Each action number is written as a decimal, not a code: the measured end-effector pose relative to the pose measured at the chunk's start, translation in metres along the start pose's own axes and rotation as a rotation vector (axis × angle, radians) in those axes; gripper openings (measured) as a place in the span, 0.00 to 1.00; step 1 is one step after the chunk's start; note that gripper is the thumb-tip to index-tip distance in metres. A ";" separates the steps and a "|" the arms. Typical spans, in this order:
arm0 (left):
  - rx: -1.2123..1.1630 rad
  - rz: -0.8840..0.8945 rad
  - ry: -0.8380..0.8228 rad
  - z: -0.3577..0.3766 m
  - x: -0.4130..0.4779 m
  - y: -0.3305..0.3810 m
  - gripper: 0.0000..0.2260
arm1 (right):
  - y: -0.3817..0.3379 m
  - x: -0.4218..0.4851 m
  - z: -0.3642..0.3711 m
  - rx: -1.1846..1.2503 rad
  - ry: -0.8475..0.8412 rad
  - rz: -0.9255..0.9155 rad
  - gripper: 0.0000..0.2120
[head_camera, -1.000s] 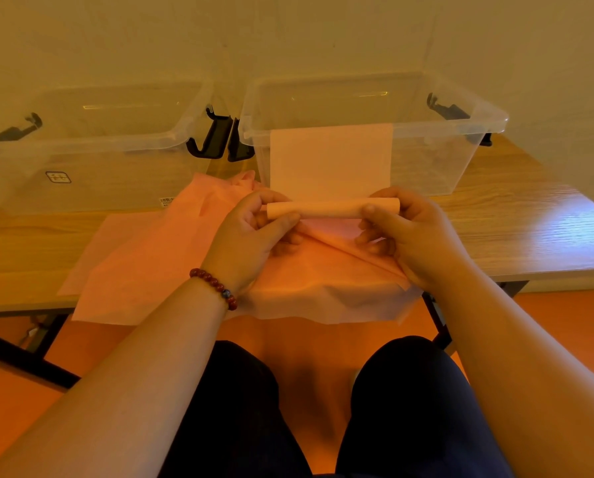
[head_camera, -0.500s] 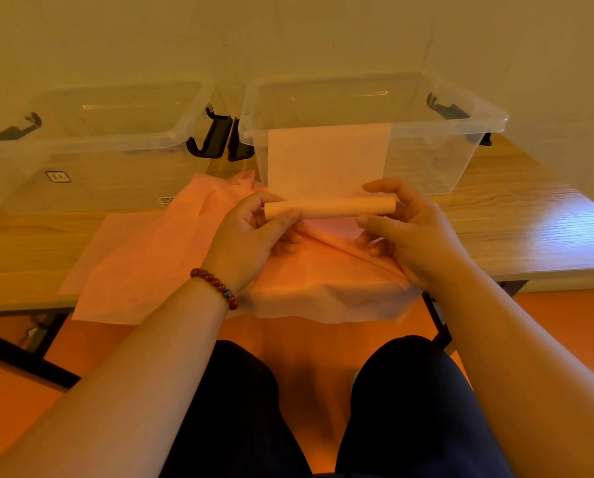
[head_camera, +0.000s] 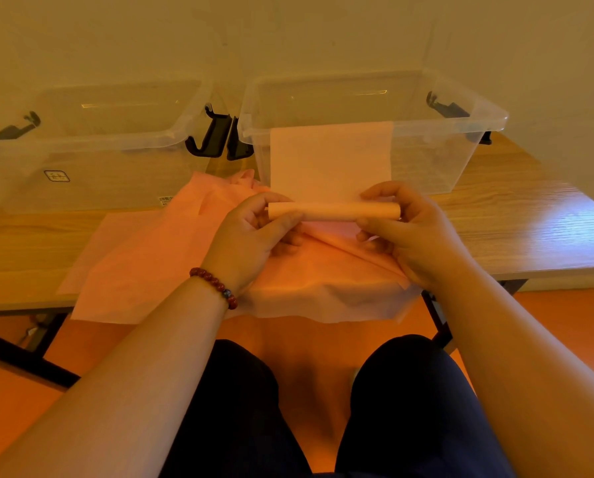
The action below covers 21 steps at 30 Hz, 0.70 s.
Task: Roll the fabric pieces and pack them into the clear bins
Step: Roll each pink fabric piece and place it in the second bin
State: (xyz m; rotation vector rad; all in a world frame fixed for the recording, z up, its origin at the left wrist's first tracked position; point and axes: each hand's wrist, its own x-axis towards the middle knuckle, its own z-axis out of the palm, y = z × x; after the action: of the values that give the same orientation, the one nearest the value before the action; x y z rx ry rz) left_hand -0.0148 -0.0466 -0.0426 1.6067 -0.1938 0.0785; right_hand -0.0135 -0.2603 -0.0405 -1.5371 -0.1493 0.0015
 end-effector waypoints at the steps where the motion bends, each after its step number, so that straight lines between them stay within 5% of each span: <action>1: -0.008 0.002 -0.005 0.000 0.000 0.000 0.08 | 0.001 0.000 0.000 -0.005 0.011 -0.004 0.08; 4: -0.033 0.003 -0.018 0.000 -0.001 0.001 0.14 | 0.000 0.000 0.002 0.005 0.049 -0.005 0.01; 10: 0.027 -0.018 -0.001 0.001 0.000 0.000 0.01 | -0.002 0.000 0.000 0.081 -0.003 0.011 0.12; 16: -0.017 -0.002 -0.017 0.000 -0.001 0.002 0.13 | -0.001 -0.002 0.002 0.049 0.044 -0.018 0.03; 21: 0.015 0.004 -0.012 0.002 -0.001 0.002 0.06 | -0.001 -0.001 0.001 0.047 0.041 -0.012 0.07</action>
State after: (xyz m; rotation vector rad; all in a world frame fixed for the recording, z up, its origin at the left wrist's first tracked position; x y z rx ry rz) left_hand -0.0165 -0.0483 -0.0410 1.6218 -0.2067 0.0738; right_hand -0.0147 -0.2594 -0.0400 -1.4887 -0.1249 -0.0359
